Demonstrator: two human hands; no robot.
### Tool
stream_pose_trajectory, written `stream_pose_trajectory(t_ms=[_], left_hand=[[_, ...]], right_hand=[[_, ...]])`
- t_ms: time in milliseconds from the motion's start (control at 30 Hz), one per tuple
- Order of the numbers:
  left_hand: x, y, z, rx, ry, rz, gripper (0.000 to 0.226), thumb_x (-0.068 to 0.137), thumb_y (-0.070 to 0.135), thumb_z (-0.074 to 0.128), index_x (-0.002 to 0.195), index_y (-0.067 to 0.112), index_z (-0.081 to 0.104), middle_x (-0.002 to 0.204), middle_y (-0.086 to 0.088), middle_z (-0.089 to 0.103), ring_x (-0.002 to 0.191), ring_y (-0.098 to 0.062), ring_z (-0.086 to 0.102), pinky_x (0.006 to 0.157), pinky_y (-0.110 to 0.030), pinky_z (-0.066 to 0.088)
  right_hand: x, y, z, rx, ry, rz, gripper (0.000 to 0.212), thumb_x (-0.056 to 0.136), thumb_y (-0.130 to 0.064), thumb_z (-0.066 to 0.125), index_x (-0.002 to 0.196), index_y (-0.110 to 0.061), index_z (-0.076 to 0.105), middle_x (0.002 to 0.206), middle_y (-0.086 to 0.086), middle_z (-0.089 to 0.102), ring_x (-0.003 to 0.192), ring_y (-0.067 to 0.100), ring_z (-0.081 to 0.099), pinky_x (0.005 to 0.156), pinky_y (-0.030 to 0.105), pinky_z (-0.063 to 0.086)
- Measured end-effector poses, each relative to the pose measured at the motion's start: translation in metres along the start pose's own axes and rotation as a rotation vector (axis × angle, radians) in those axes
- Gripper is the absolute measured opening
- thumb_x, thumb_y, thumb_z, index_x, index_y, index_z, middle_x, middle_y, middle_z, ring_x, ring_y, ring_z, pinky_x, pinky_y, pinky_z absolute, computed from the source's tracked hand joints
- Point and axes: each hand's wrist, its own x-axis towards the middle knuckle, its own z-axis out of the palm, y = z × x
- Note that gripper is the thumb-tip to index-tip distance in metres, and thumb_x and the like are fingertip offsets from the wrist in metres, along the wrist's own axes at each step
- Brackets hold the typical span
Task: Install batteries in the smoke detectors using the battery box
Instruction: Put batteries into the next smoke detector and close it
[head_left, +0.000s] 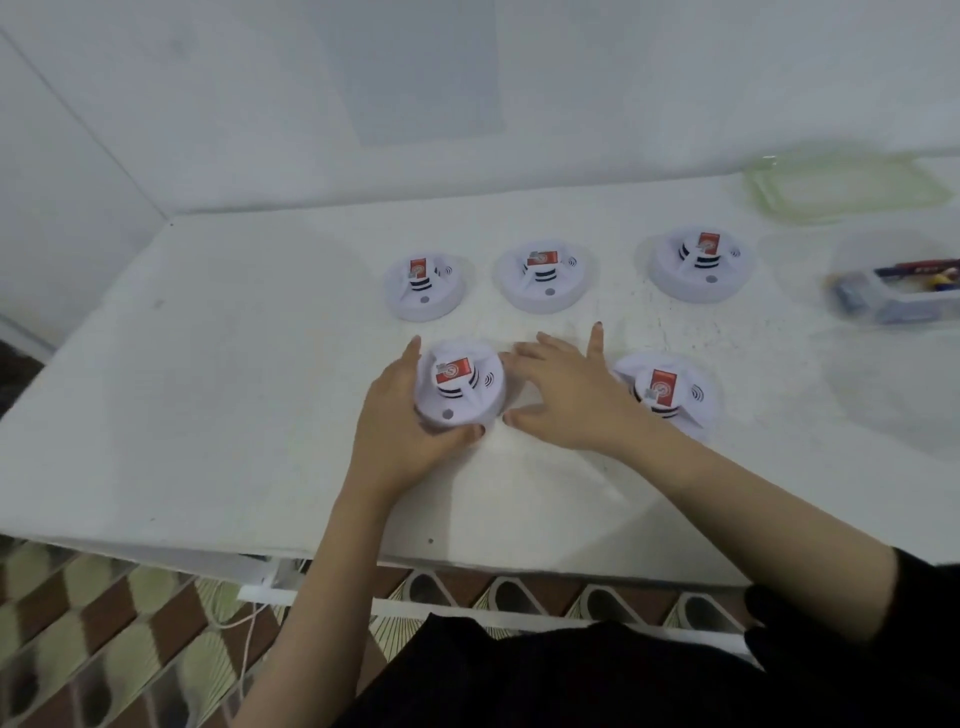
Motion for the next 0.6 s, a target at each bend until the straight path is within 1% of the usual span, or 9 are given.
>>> stream_pose_trajectory(t_ms=[33,100,200,300,333,400,467,533,600], left_hand=[[0.001,-0.003,0.001,-0.012,0.002,-0.004,0.135,0.047,0.090,0.060,0.153,0.019,0.015,0.151,0.001,0.036,0.139,-0.017,0.034,0.116,-0.035,0.028],[-0.008,0.004,0.000,-0.095,0.074,-0.005,0.123,0.051,0.072,0.068,0.153,0.022,0.020,0.137,0.008,0.048,0.126,-0.010,0.045,0.105,-0.028,0.038],[-0.019,0.021,-0.001,-0.349,0.102,-0.025,0.100,0.068,0.045,0.079,0.150,0.028,0.025,0.117,0.017,0.056,0.111,-0.003,0.057,0.083,-0.010,0.046],[-0.020,0.040,-0.003,-0.574,0.041,-0.052,0.094,0.065,0.047,0.069,0.147,0.029,0.028,0.108,0.021,0.057,0.095,0.015,0.060,0.075,-0.011,0.046],[-0.019,0.045,-0.004,-0.643,0.014,-0.054,0.094,0.063,0.047,0.069,0.146,0.028,0.031,0.109,0.018,0.059,0.096,0.012,0.061,0.078,-0.014,0.049],[-0.017,0.051,-0.004,-0.744,-0.045,-0.056,0.099,0.056,0.050,0.071,0.146,0.028,0.035,0.119,0.007,0.062,0.108,-0.009,0.064,0.087,-0.028,0.053],[-0.013,0.054,-0.004,-0.805,-0.113,-0.032,0.101,0.057,0.049,0.075,0.147,0.026,0.035,0.127,-0.004,0.061,0.111,-0.023,0.065,0.091,-0.040,0.054],[-0.012,0.058,-0.003,-0.831,-0.190,-0.012,0.110,0.057,0.055,0.083,0.149,0.022,0.031,0.132,-0.010,0.060,0.113,-0.030,0.065,0.095,-0.048,0.052],[-0.011,0.063,-0.003,-0.830,-0.223,-0.006,0.115,0.056,0.064,0.082,0.149,0.019,0.031,0.133,-0.011,0.060,0.114,-0.033,0.064,0.098,-0.054,0.048]], right_hand=[[0.000,0.000,-0.002,0.058,0.000,-0.001,0.064,0.088,-0.041,0.057,0.145,-0.029,0.031,0.154,-0.001,0.027,0.146,0.021,0.010,0.110,0.059,-0.012],[-0.003,0.002,-0.005,0.220,0.039,-0.028,0.065,0.086,-0.035,0.064,0.144,-0.026,0.036,0.153,0.001,0.031,0.145,0.021,0.015,0.114,0.052,-0.003],[-0.011,0.008,-0.011,0.576,0.163,-0.071,0.065,0.079,-0.027,0.075,0.138,-0.020,0.047,0.143,-0.004,0.046,0.135,0.011,0.034,0.112,0.026,0.021],[-0.020,0.010,-0.019,0.851,0.219,-0.090,0.068,0.074,-0.029,0.080,0.134,-0.030,0.048,0.136,-0.016,0.051,0.126,-0.003,0.044,0.108,0.026,0.033],[-0.022,0.010,-0.021,0.922,0.226,-0.116,0.068,0.074,-0.027,0.080,0.134,-0.032,0.047,0.135,-0.016,0.052,0.125,-0.003,0.046,0.107,0.026,0.034],[-0.025,0.009,-0.026,1.041,0.221,-0.154,0.069,0.074,-0.026,0.079,0.133,-0.036,0.044,0.134,-0.012,0.053,0.124,0.000,0.049,0.108,0.026,0.035],[-0.029,0.010,-0.031,1.106,0.187,-0.167,0.075,0.072,-0.032,0.079,0.136,-0.042,0.040,0.135,-0.008,0.052,0.126,0.007,0.048,0.110,0.033,0.035],[-0.033,0.012,-0.035,1.075,0.158,-0.169,0.089,0.068,-0.034,0.080,0.141,-0.045,0.031,0.141,-0.008,0.045,0.129,0.009,0.045,0.110,0.039,0.035],[-0.037,0.012,-0.035,0.943,0.161,-0.141,0.104,0.065,-0.033,0.085,0.145,-0.048,0.019,0.148,-0.014,0.034,0.130,0.003,0.041,0.109,0.036,0.037]])
